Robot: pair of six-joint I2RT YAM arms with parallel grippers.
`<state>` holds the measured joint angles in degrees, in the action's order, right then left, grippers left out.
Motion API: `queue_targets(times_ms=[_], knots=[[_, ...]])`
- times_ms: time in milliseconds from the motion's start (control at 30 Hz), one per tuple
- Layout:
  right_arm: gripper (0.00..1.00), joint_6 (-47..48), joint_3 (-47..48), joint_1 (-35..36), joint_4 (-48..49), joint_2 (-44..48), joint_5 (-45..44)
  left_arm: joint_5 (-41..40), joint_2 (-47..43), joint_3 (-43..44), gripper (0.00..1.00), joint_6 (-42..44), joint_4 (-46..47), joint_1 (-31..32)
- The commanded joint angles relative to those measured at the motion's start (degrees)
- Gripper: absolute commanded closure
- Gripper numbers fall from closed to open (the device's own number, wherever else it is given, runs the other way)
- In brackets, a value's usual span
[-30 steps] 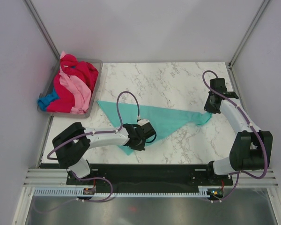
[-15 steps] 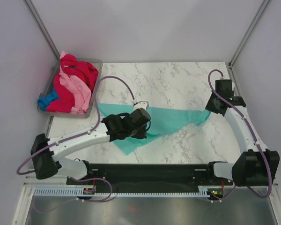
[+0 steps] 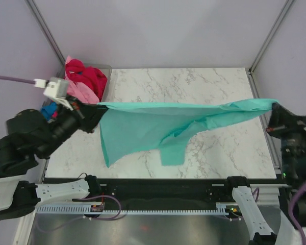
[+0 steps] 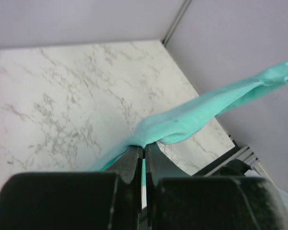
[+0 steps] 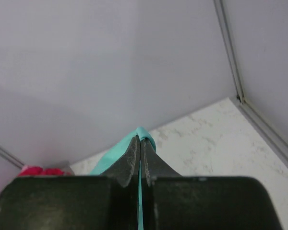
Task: Fold and stack the t-shirts
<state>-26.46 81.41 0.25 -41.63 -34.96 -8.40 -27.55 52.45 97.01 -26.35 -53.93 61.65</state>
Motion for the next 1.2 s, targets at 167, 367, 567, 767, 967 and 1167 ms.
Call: queue_targets(times_ms=[167, 367, 567, 767, 967, 1167], knots=[[1.00, -2.9, 13.5, -0.1, -0.8, 10.5, -16.7, 5.2, -5.4, 7.3, 0.98, 16.5, 5.5, 0.3], [1.00, 2.3, 19.3, 0.0, -0.4, 6.6, -19.5, 6.8, -3.0, 5.3, 0.98, 18.9, 11.0, 0.3], [1.00, 4.5, 16.5, 0.0, 4.3, -7.5, -15.8, -6.1, 6.0, 4.4, 0.98, 22.2, 15.5, 0.1], [1.00, 6.9, 7.0, 0.0, 13.1, -31.5, -15.1, 17.1, 23.0, 2.5, 0.98, 11.3, 14.4, -23.2], [0.93, 4.1, 19.0, 0.0, 12.4, -64.8, -9.6, 26.7, 52.4, 10.0, 0.98, 8.6, 8.2, -40.5], [0.21, 4.5, 36.8, 0.2, 6.0, -82.4, -8.4, 27.0, 67.3, 17.6, 0.29, 8.6, 4.9, -44.1]])
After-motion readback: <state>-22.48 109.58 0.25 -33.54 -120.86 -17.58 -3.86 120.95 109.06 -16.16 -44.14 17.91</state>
